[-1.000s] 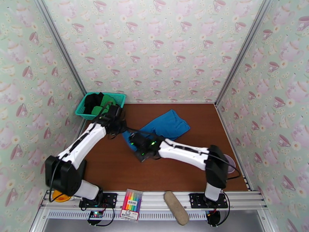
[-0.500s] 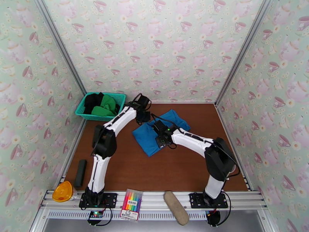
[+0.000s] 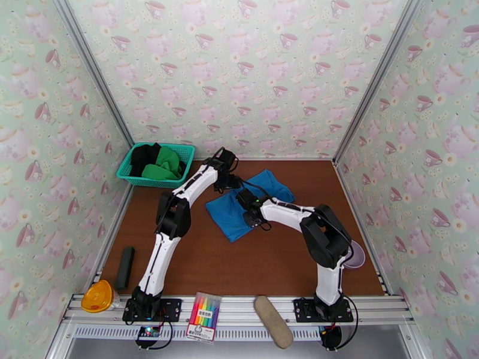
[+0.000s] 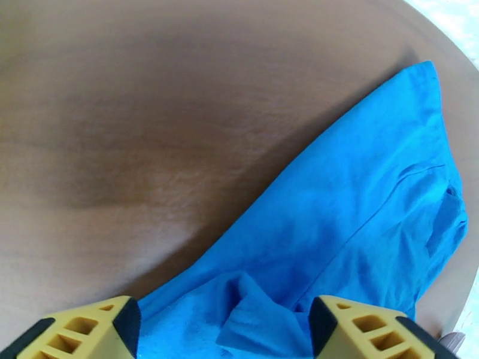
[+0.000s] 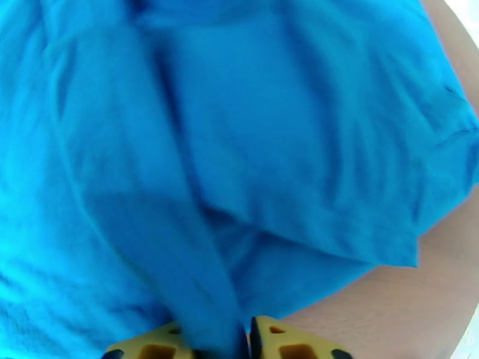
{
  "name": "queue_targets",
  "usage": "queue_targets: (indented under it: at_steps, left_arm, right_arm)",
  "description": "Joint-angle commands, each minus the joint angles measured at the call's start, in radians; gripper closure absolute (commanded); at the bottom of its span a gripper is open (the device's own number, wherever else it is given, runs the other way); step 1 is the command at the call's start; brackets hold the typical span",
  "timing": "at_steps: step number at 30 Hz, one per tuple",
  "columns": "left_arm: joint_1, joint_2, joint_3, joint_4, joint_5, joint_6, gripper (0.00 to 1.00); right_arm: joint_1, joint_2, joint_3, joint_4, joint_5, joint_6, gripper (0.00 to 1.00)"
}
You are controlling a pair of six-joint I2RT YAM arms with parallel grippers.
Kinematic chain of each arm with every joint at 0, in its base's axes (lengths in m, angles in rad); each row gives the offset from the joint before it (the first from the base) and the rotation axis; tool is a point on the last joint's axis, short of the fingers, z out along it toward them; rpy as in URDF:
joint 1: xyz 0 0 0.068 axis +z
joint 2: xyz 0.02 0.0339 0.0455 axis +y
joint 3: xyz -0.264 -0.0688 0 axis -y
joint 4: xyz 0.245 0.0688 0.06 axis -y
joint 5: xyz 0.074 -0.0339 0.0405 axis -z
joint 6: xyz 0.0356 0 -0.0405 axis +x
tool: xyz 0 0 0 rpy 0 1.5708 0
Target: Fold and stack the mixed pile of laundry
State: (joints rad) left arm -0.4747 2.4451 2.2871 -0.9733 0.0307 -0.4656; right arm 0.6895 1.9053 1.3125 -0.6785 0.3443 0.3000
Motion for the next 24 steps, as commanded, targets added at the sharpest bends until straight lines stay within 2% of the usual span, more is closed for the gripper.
queue_targets:
  at_steps: [1, 3, 5, 7, 9, 10, 11, 13, 14, 16, 18, 24]
  left_arm:
    - [-0.003, -0.066, 0.031, 0.052, 0.004, 0.023, 0.12]
    - [-0.004, -0.118, 0.012, 0.065, -0.018, 0.04, 0.06]
    - [-0.005, -0.184, -0.04, 0.087, -0.041, 0.054, 0.05]
    - [-0.005, -0.257, -0.122, 0.109, -0.067, 0.062, 0.06]
    - [-0.004, -0.329, -0.21, 0.116, -0.103, 0.062, 0.1]
    - [-0.004, -0.361, -0.26, 0.121, -0.117, 0.061, 0.18]
    - [-0.004, -0.392, -0.31, 0.126, -0.132, 0.057, 0.36]
    - [-0.003, -0.433, -0.406, 0.142, -0.15, 0.049, 0.82]
    - [-0.001, -0.449, -0.453, 0.154, -0.159, 0.042, 0.98]
    - [0.003, -0.464, -0.543, 0.191, -0.156, 0.025, 1.0]
    - [0.006, -0.463, -0.615, 0.235, -0.138, 0.005, 1.0]
    - [0.01, -0.407, -0.746, 0.362, -0.134, -0.048, 1.0]
  right_arm:
    - [-0.024, -0.097, 0.007, 0.003, 0.081, 0.045, 0.62]
    - [-0.038, -0.12, 0.017, -0.003, 0.093, 0.042, 0.59]
    - [-0.05, -0.124, 0.034, -0.018, 0.1, 0.036, 0.59]
    - [-0.057, -0.117, 0.053, -0.026, 0.089, 0.033, 0.61]
    - [-0.059, -0.108, 0.07, -0.007, 0.024, 0.019, 0.65]
    - [-0.058, -0.098, 0.08, 0.009, -0.04, 0.011, 0.69]
    - [-0.056, -0.082, 0.094, 0.025, -0.118, 0.005, 0.73]
    - [-0.055, -0.04, 0.13, 0.048, -0.268, 0.01, 0.83]
    - [-0.051, -0.012, 0.155, 0.06, -0.335, 0.017, 0.9]
    - [-0.043, 0.044, 0.201, 0.078, -0.437, 0.032, 1.0]
    - [-0.034, 0.105, 0.26, 0.075, -0.502, 0.046, 1.0]
    - [-0.024, 0.293, 0.423, 0.017, -0.5, 0.077, 1.0]
